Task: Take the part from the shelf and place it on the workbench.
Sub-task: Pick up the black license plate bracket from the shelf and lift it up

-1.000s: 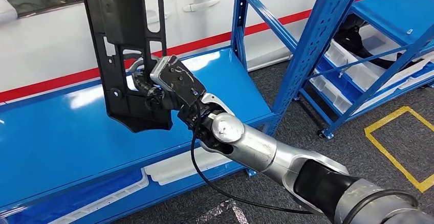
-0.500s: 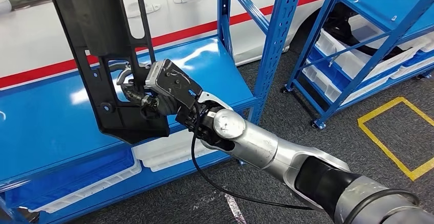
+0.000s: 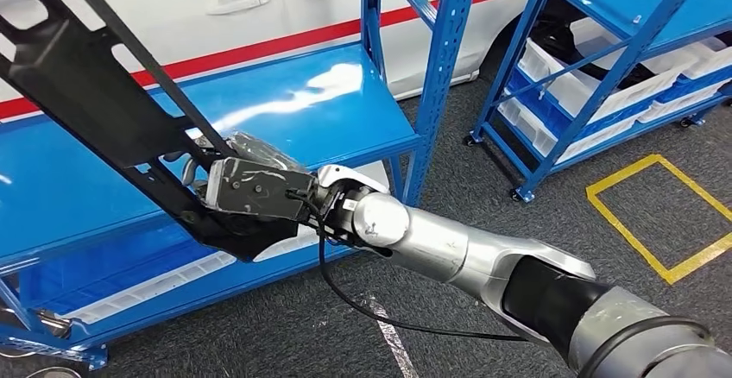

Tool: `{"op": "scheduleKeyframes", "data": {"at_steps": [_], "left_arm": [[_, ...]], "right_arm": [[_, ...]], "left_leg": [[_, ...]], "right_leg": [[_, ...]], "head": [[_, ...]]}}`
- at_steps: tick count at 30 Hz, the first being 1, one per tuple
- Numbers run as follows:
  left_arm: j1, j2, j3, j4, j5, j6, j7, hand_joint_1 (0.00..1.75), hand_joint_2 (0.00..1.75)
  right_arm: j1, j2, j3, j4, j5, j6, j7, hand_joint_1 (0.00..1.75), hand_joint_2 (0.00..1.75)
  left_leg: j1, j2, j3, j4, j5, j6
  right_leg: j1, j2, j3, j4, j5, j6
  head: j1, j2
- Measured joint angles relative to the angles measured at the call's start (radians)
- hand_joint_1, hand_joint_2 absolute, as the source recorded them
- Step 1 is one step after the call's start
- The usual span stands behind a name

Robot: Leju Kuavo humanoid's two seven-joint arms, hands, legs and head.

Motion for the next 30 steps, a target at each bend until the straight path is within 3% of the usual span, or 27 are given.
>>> {"op": "scheduleKeyframes", "data": {"at_steps": [2,4,5,7,9,10,12,14,16,18,20,21,22,24,25,26,27,29,30], "left_arm": [[0.001,0.001,-0.001,0.000,0.001,0.001,0.004,0.00,1.75],[0.002,0.002,-0.001,0.000,0.002,0.002,0.005,0.00,1.75],[0.002,0.002,-0.001,0.000,0.003,0.002,0.006,0.00,1.75],[0.003,0.003,-0.001,0.000,0.003,0.002,0.006,0.00,1.75],[0.002,0.002,-0.002,0.000,0.003,0.002,0.006,0.00,1.75],[0.002,0.001,-0.002,0.000,0.003,0.002,0.006,0.00,1.75],[0.002,0.002,-0.002,0.000,0.003,0.002,0.006,0.00,1.75],[-0.001,0.003,-0.002,0.000,0.004,0.002,0.006,0.00,1.75],[-0.005,0.004,-0.002,0.000,0.006,0.003,0.007,0.00,1.75],[-0.008,0.006,-0.002,0.000,0.008,0.004,0.006,0.00,1.75],[-0.007,0.006,-0.004,0.000,0.010,0.005,0.007,0.00,1.75],[-0.006,0.007,-0.006,0.000,0.011,0.005,0.007,0.00,1.75],[-0.005,0.007,-0.007,0.000,0.011,0.005,0.007,0.00,1.75],[-0.004,0.006,-0.010,0.000,0.011,0.005,0.007,0.00,1.75],[-0.004,0.006,-0.013,0.000,0.012,0.005,0.007,0.00,1.75],[-0.004,0.006,-0.016,0.000,0.012,0.005,0.007,0.00,1.75],[-0.004,0.005,-0.019,0.000,0.013,0.005,0.007,0.00,1.75],[-0.004,0.005,-0.025,0.000,0.013,0.007,0.007,0.00,1.75],[-0.004,0.005,-0.026,0.000,0.013,0.009,0.007,0.00,1.75]], "right_arm": [[-0.009,-0.001,0.014,0.004,0.054,0.007,0.022,1.75,1.75],[-0.013,-0.001,0.027,0.010,0.093,0.012,0.035,1.75,1.75],[-0.014,-0.001,0.034,0.012,0.104,0.014,0.038,1.75,1.75],[-0.018,0.000,0.044,0.016,0.115,0.016,0.041,1.75,1.75],[-0.021,0.001,0.050,0.020,0.117,0.016,0.043,1.75,1.75],[-0.021,0.001,0.053,0.021,0.117,0.016,0.043,1.75,1.75],[-0.021,0.001,0.057,0.025,0.118,0.016,0.044,1.75,1.75],[-0.024,0.001,0.061,0.028,0.129,0.018,0.047,1.75,1.75],[-0.032,0.002,0.065,0.030,0.161,0.024,0.055,1.75,1.75],[-0.037,0.005,0.069,0.034,0.201,0.029,0.064,1.75,1.75],[-0.035,0.007,0.073,0.040,0.231,0.030,0.068,1.75,1.75],[-0.033,0.008,0.074,0.043,0.240,0.030,0.069,1.75,1.75],[-0.032,0.008,0.075,0.046,0.246,0.030,0.070,1.75,1.75],[-0.031,0.008,0.076,0.052,0.253,0.030,0.070,1.75,1.75],[-0.030,0.008,0.076,0.055,0.257,0.030,0.070,1.75,1.75],[-0.029,0.008,0.076,0.057,0.260,0.030,0.070,1.75,1.75],[-0.028,0.008,0.076,0.060,0.262,0.031,0.071,1.75,1.75],[-0.027,0.008,0.076,0.064,0.267,0.033,0.074,1.75,1.75],[-0.028,0.008,0.076,0.066,0.269,0.033,0.076,1.75,1.75]], "left_leg": [[-0.002,-0.002,-0.023,0.026,0.009,-0.012],[0.002,-0.004,-0.032,0.032,0.021,-0.022],[0.005,-0.004,-0.039,0.039,0.010,-0.027],[0.010,-0.005,-0.063,0.100,-0.065,-0.038],[0.012,-0.005,-0.090,0.220,-0.160,-0.047],[0.012,-0.005,-0.095,0.275,-0.180,-0.048],[0.011,-0.006,-0.065,0.306,-0.156,-0.042],[0.004,-0.008,0.031,0.207,-0.123,-0.020],[-0.007,-0.010,0.134,0.065,-0.142,0.002],[-0.020,-0.011,0.169,-0.009,-0.148,0.013],[-0.024,-0.007,0.165,-0.043,-0.108,0.020],[-0.022,-0.004,0.162,-0.062,-0.087,0.023],[-0.018,-0.001,0.155,-0.075,-0.066,0.025],[-0.016,0.001,0.127,-0.078,-0.038,0.028],[-0.015,0.001,0.110,-0.074,-0.027,0.027],[-0.013,0.002,0.090,-0.066,-0.018,0.025],[-0.009,0.003,0.070,-0.057,-0.010,0.021],[0.000,0.004,0.025,-0.026,0.003,0.009],[0.002,0.004,0.002,-0.006,0.005,0.003]], "right_leg": [[0.000,0.006,0.051,-0.074,-0.033,-0.008],[0.002,0.006,0.042,-0.077,-0.028,-0.028],[0.003,0.004,0.034,-0.076,-0.019,-0.038],[0.001,0.000,0.010,-0.078,0.005,-0.055],[0.005,-0.001,-0.018,-0.078,0.028,-0.061],[0.008,-0.002,-0.032,-0.078,0.040,-0.062],[0.016,-0.002,-0.063,-0.078,0.064,-0.063],[0.021,-0.002,-0.089,-0.078,0.087,-0.063],[0.021,-0.003,-0.099,-0.084,0.107,-0.058],[0.012,-0.005,-0.098,-0.101,0.132,-0.045],[0.007,-0.004,-0.099,-0.122,0.145,-0.033],[0.009,-0.002,-0.104,-0.116,0.125,-0.029],[0.010,-0.001,-0.112,-0.089,0.083,-0.027],[0.009,-0.002,-0.132,0.022,-0.022,-0.022],[0.008,-0.002,-0.139,0.084,-0.051,-0.018],[0.006,-0.002,-0.136,0.128,-0.052,-0.012],[0.004,-0.002,-0.122,0.145,-0.032,-0.006],[-0.005,-0.003,-0.053,0.087,0.016,0.008],[-0.007,-0.004,-0.008,0.026,0.010,0.014]], "head": [[0.000,0.000],[0.001,0.000],[0.000,0.000],[-0.001,0.000],[-0.001,0.000],[-0.002,0.000],[-0.001,0.000],[-0.001,0.000],[-0.001,0.000],[-0.002,0.000],[-0.002,0.000],[-0.002,0.000],[-0.001,0.000],[-0.001,0.000],[-0.001,0.000],[-0.001,0.000],[-0.001,0.000],[-0.001,0.000],[0.000,0.000]]}}
